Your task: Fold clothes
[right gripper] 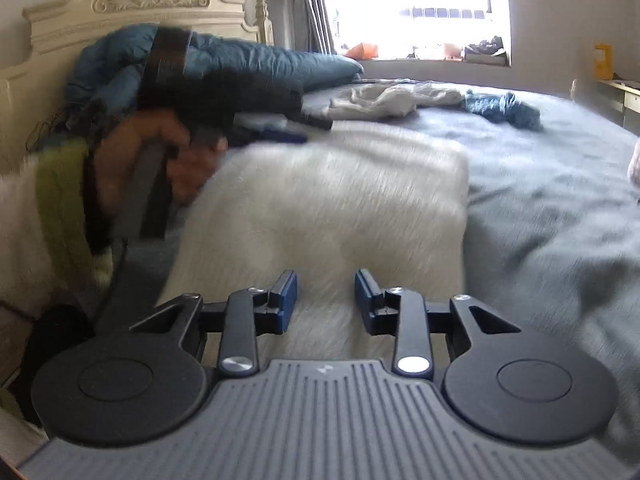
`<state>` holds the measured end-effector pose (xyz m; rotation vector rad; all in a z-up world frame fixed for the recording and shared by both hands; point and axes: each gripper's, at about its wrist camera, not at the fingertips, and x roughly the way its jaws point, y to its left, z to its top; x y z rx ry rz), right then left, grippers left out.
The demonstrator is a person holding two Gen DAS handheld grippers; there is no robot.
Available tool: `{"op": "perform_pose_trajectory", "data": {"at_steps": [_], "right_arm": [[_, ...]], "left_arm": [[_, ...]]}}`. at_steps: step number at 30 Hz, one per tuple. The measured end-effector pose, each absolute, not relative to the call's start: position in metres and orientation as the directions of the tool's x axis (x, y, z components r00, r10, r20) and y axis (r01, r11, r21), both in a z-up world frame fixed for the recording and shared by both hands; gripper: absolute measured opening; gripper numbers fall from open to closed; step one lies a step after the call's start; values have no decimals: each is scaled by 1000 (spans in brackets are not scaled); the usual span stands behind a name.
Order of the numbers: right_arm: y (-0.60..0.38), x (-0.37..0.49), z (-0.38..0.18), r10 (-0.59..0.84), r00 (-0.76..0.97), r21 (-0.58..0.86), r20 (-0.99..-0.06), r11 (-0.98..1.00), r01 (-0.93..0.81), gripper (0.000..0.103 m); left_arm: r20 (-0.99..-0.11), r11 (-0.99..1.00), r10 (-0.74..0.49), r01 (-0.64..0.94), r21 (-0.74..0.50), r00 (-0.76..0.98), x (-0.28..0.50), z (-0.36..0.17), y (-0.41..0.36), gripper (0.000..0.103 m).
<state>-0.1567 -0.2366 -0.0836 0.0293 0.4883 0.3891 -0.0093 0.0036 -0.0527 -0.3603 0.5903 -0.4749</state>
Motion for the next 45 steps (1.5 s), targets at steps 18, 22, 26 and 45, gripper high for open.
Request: {"op": "perform_pose_trajectory", "data": {"at_steps": [18,22,26,45], "right_arm": [[-275,26,-80,427,771,360,-472,892,-274,30],[-279,17,-78,414,789,332,-454,900,-281,31],[-292,32,-98,401,770,397,-495,894,-210,30],[-351,-74,-132,603,674,804,-427,595,-22,68]], "left_arm": [[-410,795,-569,349,-497,713,-5,-68,21,37],[-403,794,-572,359,-491,714,-5,-70,21,37],[-398,788,-577,357,-501,713,-7,-64,23,39],[-413,709,-621,254,-658,666,-95,-73,78,71]]}}
